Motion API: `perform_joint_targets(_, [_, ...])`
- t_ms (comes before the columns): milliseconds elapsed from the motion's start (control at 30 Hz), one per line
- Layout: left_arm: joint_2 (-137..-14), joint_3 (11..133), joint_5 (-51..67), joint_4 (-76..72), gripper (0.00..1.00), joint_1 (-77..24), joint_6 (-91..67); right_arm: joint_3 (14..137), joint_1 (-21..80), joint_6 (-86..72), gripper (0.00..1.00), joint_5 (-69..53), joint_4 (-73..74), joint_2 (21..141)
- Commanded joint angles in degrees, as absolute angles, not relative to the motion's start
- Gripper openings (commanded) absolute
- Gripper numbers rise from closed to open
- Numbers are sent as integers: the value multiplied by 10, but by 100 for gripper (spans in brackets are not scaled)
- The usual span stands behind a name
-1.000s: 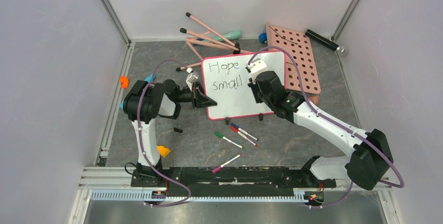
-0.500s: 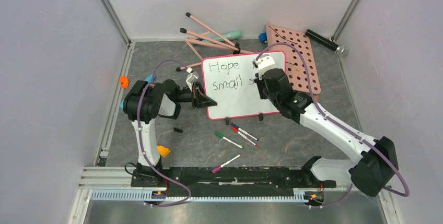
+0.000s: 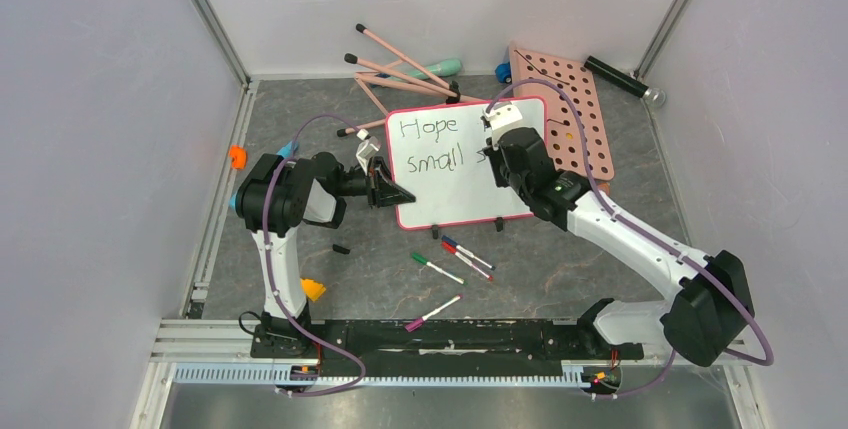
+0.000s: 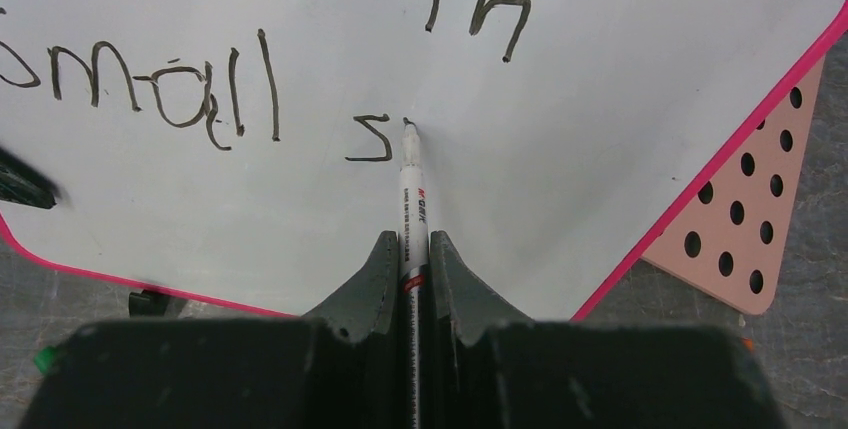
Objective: Write a sentence on the whiteboard
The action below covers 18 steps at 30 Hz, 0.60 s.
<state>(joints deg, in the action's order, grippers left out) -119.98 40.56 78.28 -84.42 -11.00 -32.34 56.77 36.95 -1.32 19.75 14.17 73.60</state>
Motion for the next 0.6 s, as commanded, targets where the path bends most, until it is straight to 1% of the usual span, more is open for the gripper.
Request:
perform_joint_targets(0, [-1207,409,815,-892,17,-116,-271,592,365,-6,0,224,130,739])
perform_joint_targets(267, [-1207,408,815,-893,17,-116,-271,597,363,-7,0,265,157,733])
perform_joint_targets(567, [-1208,409,815,-892,16,-116,-271,606,360,-6,0,237,148,709])
